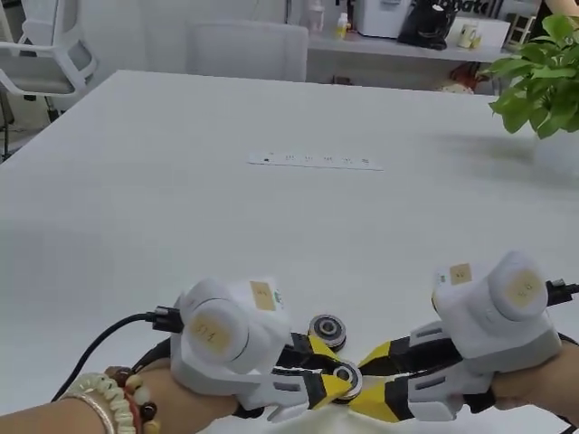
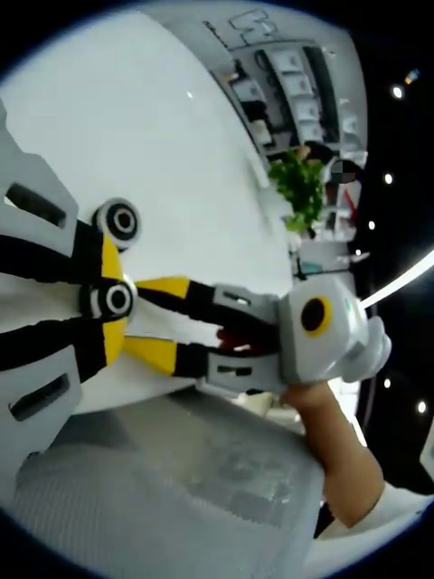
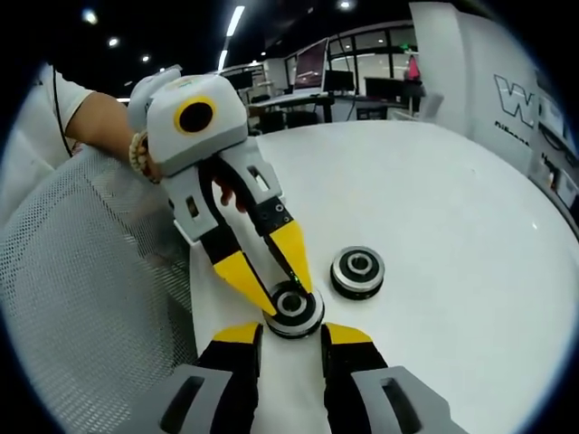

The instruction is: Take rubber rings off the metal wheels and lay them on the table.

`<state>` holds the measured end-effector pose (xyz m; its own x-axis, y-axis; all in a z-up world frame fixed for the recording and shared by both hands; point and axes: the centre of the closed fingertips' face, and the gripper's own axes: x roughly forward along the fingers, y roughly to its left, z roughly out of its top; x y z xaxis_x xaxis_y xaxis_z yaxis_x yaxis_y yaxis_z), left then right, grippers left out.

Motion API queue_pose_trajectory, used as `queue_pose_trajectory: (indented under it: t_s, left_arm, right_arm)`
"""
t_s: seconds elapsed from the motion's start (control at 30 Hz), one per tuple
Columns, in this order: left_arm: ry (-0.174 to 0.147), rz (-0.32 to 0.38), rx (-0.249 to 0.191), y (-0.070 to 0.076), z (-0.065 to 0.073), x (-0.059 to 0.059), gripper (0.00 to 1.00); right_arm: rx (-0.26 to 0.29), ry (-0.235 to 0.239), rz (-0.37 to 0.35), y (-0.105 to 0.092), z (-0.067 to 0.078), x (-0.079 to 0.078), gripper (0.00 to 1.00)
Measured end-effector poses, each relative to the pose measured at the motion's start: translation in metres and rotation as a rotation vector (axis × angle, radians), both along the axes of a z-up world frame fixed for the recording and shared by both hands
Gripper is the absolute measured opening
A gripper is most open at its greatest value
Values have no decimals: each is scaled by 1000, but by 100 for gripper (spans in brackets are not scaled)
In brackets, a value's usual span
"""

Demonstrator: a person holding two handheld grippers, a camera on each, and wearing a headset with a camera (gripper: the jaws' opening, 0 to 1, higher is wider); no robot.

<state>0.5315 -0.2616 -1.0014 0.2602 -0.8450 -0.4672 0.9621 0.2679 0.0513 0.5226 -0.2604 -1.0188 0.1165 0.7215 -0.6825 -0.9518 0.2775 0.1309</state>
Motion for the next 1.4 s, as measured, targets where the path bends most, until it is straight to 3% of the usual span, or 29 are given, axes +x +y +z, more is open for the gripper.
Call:
queue_pose_trajectory:
  t_s: [0.13,0.27,0.53,0.8,0.9,0.93,1.03,1.1,1.4]
  left_arm:
    - [0,1,0,0,0,0,14]
    - [-2,2,1,0,0,0,14]
    - [2,3,-4,1,0,0,14]
    - [3,8,-6,2,0,1,14]
    - [3,8,-6,1,0,1,14]
    - [3,8,-6,1,0,1,14]
    - [4,9,-6,1,0,1,14]
    - [3,9,-6,1,0,1,14]
    - [3,10,-5,2,0,1,14]
  right_arm:
    - [-21,-13,21,2,-4,-2,27]
    - [-10,-38,14,2,-1,3,23]
    - [-22,-41,26,-1,-2,1,19]
    - [-34,-28,22,-7,-3,0,8]
    - [-35,-29,16,-7,-3,0,10]
    - [-39,-55,17,-6,-2,2,14]
    - [-20,-74,21,1,0,3,30]
    - [-36,-95,34,3,-2,5,26]
    - [-15,-47,29,-2,0,2,18]
